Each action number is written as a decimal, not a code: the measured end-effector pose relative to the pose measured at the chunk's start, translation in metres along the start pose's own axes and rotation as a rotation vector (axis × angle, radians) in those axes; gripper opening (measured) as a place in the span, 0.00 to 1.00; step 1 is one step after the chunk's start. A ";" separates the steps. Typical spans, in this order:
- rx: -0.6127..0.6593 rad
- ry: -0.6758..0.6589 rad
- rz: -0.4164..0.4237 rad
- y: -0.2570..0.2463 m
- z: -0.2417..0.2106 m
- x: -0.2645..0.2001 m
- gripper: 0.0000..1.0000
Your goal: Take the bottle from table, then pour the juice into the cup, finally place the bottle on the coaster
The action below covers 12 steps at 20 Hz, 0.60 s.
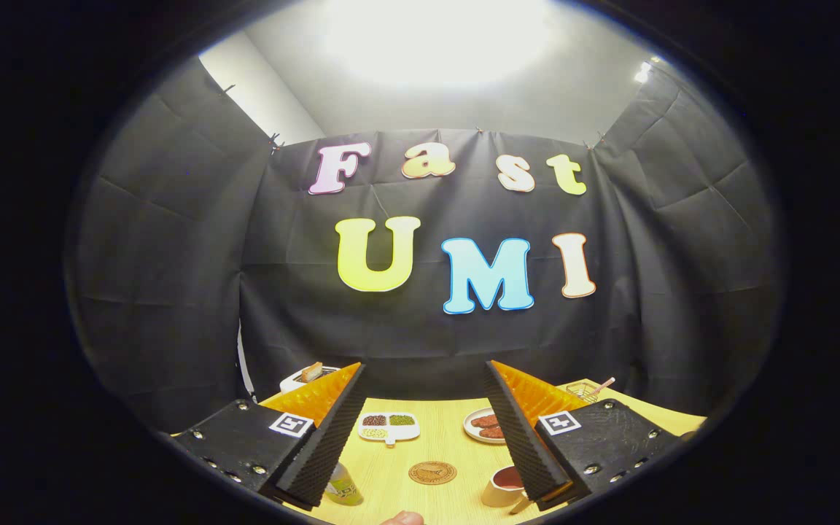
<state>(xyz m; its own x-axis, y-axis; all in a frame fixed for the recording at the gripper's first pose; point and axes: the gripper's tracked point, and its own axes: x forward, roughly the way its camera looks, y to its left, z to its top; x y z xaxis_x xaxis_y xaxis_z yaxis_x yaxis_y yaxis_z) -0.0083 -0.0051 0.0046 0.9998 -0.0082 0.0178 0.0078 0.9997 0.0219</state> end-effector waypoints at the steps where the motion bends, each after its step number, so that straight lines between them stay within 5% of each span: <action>1: 0.000 0.000 0.000 0.000 0.000 0.000 0.97; 12: -0.024 -0.008 -0.021 0.002 -0.010 0.001 0.97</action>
<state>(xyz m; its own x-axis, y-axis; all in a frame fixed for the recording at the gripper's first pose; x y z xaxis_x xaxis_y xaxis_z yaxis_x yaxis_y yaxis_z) -0.0068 -0.0028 -0.0049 0.9992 -0.0295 0.0259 0.0296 0.9996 -0.0016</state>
